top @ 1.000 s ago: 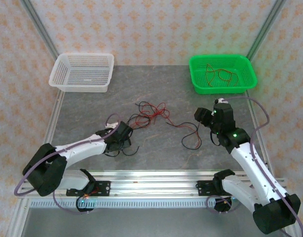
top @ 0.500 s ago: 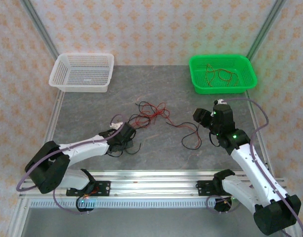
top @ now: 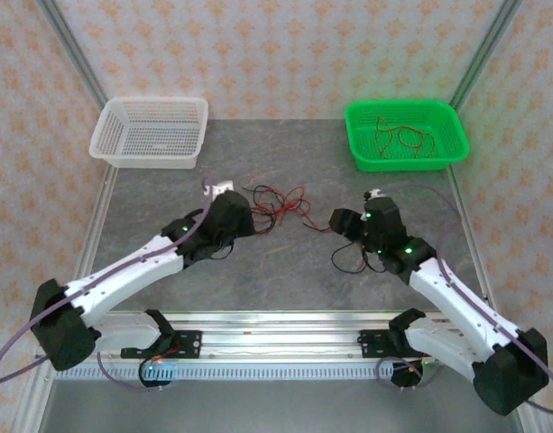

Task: Untangle the cables

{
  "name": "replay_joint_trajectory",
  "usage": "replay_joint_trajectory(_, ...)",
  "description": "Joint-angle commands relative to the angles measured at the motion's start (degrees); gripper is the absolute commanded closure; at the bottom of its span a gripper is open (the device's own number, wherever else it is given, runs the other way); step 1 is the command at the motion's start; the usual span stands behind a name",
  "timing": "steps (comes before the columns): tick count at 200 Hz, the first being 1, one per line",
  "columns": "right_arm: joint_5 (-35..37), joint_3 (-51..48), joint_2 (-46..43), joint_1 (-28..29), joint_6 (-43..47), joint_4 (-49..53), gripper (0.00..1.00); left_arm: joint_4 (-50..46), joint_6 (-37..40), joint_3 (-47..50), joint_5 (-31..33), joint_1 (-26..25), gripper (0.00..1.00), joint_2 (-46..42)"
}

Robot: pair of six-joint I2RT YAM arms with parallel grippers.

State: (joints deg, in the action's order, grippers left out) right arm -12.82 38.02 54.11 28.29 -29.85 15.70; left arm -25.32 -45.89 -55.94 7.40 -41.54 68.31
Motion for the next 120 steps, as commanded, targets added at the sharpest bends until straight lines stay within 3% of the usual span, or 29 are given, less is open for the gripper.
replay_joint_trajectory(1, -5.93, -1.51, 3.20, 3.86, -2.75, -12.74, 0.35, -4.87, 3.75, -5.01, 0.86, -0.12, 1.00, -2.15)
replay_joint_trajectory(21, -11.55, -2.36, 7.58, 6.75, -2.57, -23.72, 0.34, -5.11, 5.13, -8.25, -0.61, -0.17, 1.00, -2.24)
replay_joint_trajectory(71, -19.14, 1.01, 18.25, 9.16, -4.30, -40.27, 0.34, -2.99, 7.00, -13.01, -4.59, -0.14, 1.00, -0.92)
replay_joint_trajectory(120, -18.71, 6.01, 26.01, 14.30, -3.24, -47.36, 0.34, -2.08, 8.35, -16.10, -4.78, -0.12, 1.00, 0.35)
